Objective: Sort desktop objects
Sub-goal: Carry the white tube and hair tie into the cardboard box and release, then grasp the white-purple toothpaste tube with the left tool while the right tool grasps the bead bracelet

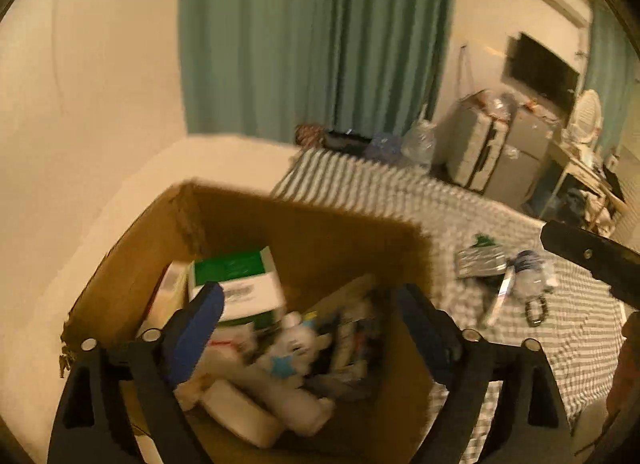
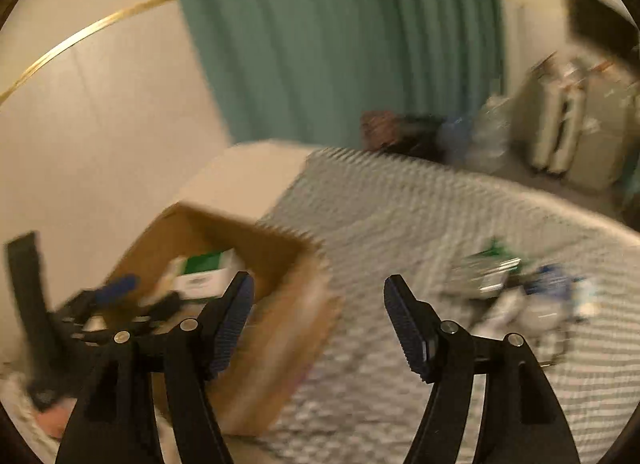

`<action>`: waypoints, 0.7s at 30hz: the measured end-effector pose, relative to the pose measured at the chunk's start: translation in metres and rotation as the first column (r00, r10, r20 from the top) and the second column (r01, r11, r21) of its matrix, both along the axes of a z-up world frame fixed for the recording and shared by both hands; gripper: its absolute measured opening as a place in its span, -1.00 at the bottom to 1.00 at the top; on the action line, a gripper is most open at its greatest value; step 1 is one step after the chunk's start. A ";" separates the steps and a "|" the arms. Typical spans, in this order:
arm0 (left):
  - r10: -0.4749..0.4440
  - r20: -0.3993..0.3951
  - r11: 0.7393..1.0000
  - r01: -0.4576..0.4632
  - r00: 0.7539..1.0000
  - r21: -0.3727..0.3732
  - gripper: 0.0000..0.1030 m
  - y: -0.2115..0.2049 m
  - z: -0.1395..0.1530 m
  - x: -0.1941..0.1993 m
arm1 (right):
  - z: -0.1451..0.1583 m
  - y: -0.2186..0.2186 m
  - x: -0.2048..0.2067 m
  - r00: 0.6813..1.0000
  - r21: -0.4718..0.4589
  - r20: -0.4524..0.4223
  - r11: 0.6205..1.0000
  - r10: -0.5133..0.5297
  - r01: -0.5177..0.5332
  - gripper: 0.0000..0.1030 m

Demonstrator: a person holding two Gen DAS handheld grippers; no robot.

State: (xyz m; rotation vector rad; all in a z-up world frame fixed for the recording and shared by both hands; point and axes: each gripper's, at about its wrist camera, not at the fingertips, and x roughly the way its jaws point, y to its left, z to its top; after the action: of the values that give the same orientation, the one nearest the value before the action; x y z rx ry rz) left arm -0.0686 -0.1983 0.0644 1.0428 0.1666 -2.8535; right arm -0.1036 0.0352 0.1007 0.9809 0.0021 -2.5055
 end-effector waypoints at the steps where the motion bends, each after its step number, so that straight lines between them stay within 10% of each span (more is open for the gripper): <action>1: -0.019 -0.022 1.000 0.019 1.000 -0.002 0.87 0.011 0.010 0.002 | 0.007 0.013 0.006 0.999 0.028 -0.038 0.999 -0.031 0.032 0.32; 8: -0.145 -0.108 0.989 0.142 0.984 -0.036 1.00 0.092 0.046 0.012 | 0.034 0.104 0.044 0.965 0.061 -0.178 0.976 -0.194 0.207 0.46; 21: -0.195 -0.026 0.980 0.194 0.980 -0.037 1.00 0.195 -0.013 -0.014 | -0.032 0.256 0.050 0.908 0.034 -0.036 0.907 -0.418 0.419 0.46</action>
State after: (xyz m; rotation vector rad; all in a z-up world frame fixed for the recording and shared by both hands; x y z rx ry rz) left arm -0.0831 -0.0035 0.0515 1.0667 0.0186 -3.0340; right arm -0.0532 0.2911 0.0684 1.0549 -0.1670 -2.9198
